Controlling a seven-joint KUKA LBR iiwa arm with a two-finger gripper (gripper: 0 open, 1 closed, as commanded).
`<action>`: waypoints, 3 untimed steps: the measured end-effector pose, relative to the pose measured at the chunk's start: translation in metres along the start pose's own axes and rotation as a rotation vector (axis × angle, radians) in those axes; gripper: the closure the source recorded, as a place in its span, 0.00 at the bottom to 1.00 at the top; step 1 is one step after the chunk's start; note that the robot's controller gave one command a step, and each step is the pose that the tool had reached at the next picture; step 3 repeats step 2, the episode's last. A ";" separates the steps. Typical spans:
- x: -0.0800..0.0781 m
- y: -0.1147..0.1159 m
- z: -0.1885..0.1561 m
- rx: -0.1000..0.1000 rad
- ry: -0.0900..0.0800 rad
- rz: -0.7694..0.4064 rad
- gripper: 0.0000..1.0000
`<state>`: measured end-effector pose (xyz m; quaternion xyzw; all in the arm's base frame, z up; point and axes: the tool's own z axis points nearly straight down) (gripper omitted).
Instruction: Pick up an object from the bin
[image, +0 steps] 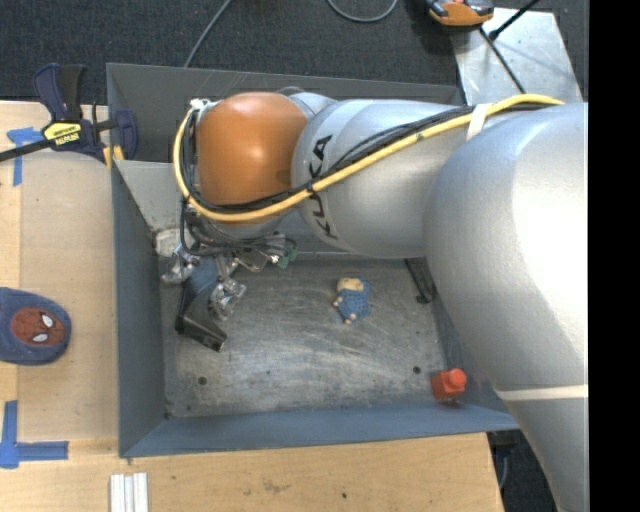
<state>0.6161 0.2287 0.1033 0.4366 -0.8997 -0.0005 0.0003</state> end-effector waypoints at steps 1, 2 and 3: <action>0.000 0.000 -0.047 0.002 -0.001 0.004 1.00; 0.001 0.000 -0.079 0.001 0.000 0.007 1.00; 0.001 0.000 -0.079 0.001 0.000 0.007 1.00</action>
Offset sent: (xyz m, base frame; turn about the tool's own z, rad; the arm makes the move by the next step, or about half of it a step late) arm -0.0001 -0.0001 0.0473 0.0000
